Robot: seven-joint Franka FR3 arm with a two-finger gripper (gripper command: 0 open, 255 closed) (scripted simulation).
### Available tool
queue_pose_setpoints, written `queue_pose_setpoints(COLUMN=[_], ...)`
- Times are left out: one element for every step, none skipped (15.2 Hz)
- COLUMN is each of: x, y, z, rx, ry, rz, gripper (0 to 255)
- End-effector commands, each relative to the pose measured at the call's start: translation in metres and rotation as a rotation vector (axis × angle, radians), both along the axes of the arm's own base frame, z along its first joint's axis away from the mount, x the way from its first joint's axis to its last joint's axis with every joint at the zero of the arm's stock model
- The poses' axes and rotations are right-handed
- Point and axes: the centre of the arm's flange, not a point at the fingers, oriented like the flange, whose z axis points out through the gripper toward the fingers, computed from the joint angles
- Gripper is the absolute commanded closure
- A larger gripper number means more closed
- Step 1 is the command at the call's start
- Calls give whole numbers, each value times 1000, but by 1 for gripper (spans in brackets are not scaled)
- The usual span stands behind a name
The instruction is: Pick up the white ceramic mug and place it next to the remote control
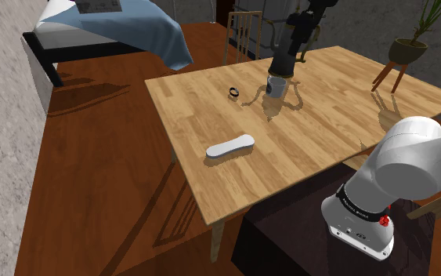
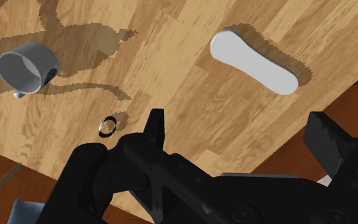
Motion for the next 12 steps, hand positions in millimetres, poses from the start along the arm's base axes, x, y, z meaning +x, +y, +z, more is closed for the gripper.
queue_pose_setpoints(x=[0,6,12,18,23,29,35,41,47,53,58,64], y=[0,-9,-18,-28,-37,-46,-55,-65,-74,-83,-92,-102], z=[0,-8,-15,-23,-30,-38,-45,-53,-61,-68,-76,-84], rx=[0,0,0,1,1,1,1,1,1,2,2,2], ry=[0,2,4,6,8,9,11,13,15,17,19,21], rz=[0,0,0,0,0,-1,-1,-1,-1,-1,-1,-1], gripper=[0,0,0,0,0,0,0,0,0,0,0,0])
